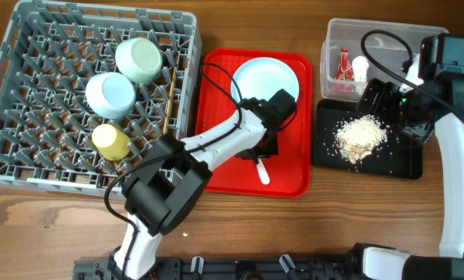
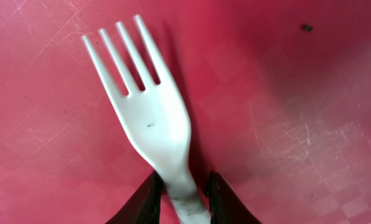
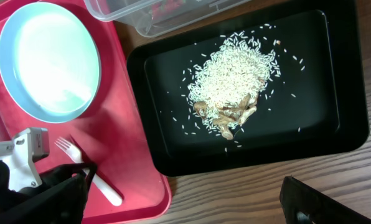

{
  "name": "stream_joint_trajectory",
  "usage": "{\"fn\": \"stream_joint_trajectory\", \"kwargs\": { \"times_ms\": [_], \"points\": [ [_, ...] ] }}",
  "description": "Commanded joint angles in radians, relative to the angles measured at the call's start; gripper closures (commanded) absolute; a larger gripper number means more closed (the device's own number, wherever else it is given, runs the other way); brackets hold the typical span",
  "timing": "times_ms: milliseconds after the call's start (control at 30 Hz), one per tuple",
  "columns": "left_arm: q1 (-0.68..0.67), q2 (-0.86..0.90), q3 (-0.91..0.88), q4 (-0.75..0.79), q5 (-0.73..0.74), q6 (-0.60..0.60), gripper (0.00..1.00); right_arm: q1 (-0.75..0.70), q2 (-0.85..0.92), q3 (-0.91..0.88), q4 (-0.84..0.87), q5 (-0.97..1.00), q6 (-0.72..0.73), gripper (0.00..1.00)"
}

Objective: Sort waste into correct bins and load items into the dishwasher rack
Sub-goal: 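Grasp the white plastic fork on the red tray with the left gripper, then place the white fork into the dish rack and release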

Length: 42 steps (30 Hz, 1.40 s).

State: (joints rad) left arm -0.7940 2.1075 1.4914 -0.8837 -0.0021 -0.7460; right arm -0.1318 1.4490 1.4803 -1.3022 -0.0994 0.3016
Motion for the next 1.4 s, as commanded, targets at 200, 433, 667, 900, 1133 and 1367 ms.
{"fn": "stream_joint_trajectory", "kwargs": {
  "times_ms": [200, 433, 667, 900, 1133, 1367],
  "points": [
    [-0.007, 0.027, -0.007, 0.004, 0.000, -0.003, 0.83, -0.002, 0.000, -0.003, -0.002, 0.010, -0.013, 0.00],
    [-0.006, 0.027, -0.007, 0.003, 0.000, -0.003, 0.91, -0.002, 0.000, -0.003, -0.002, 0.010, -0.013, 0.00],
    [-0.006, 0.006, -0.006, -0.014, 0.000, -0.003, 0.96, -0.002, 0.000, -0.003, -0.002, 0.010, -0.013, 0.00],
    [0.034, -0.167, -0.006, -0.061, -0.052, 0.021, 0.96, -0.002, 0.000, -0.003, -0.002, 0.010, -0.013, 0.00],
    [0.320, -0.397, -0.006, -0.063, -0.060, 0.463, 0.96, -0.002, 0.000, -0.003, -0.001, 0.010, -0.013, 0.00],
    [0.623, -0.405, -0.006, 0.035, 0.016, 0.814, 0.96, -0.002, 0.000, -0.003, -0.001, 0.010, -0.013, 0.00]
  ]
}}
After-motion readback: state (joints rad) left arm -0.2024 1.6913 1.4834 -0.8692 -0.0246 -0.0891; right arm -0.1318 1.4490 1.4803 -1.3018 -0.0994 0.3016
